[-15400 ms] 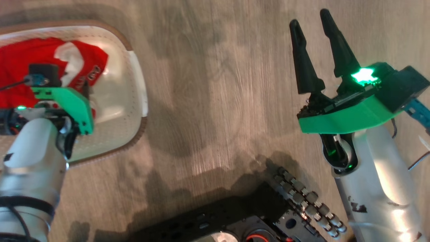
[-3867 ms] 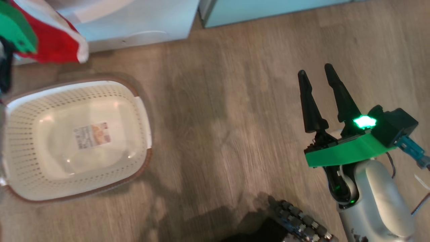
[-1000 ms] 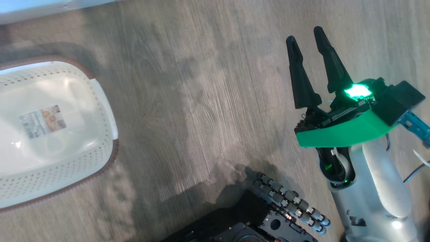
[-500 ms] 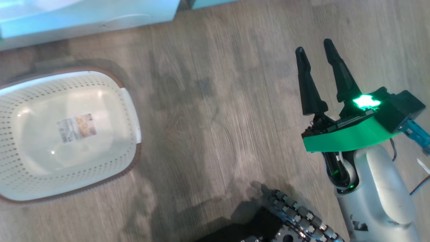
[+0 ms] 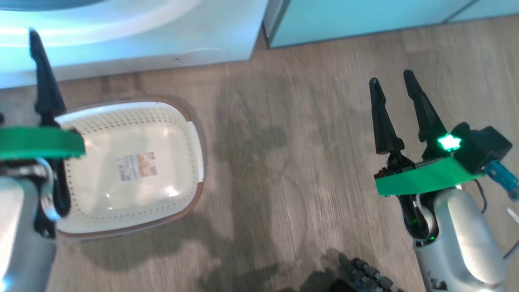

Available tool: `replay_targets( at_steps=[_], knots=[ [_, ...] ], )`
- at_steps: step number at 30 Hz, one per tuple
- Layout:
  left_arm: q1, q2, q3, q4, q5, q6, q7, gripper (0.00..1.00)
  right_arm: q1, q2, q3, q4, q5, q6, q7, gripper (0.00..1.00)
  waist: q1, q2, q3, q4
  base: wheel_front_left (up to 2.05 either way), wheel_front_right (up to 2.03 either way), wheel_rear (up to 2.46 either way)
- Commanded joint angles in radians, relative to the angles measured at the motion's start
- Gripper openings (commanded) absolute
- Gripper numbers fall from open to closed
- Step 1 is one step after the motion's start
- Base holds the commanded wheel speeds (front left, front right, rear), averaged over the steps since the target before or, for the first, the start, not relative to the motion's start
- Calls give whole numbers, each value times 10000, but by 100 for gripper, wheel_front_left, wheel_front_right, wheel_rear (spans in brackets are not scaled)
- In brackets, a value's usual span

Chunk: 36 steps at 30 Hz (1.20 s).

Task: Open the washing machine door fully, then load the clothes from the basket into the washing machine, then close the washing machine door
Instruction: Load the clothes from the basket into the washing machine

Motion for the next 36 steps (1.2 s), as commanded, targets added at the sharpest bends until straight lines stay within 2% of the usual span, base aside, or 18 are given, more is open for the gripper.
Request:
replay_targets(
  at_steps=[1,5,13,21,36],
  knots=[
    [72,187,448,-419,17,123,-99,100,267,-46,130,-229,-129,0,-81,100,1,-1,-438,359,0,0,0],
    [955,-162,544,-578,45,306,-219,100,428,-68,26,-172,-285,0,47,100,1,-1,-932,653,0,0,0],
    [2271,-686,202,-730,437,120,-291,100,890,-280,-252,-183,-450,0,504,100,1,-1,-2137,1240,0,0,0],
    [2938,-799,-260,-679,600,-303,-297,100,1377,-318,-469,-292,-522,0,846,100,1,-1,-3060,1424,0,0,0],
    [3737,-1079,-405,-173,603,-649,-299,100,2551,-282,-779,-787,-705,0,1578,100,1,-1,-4530,1449,0,0,0]
  ],
)
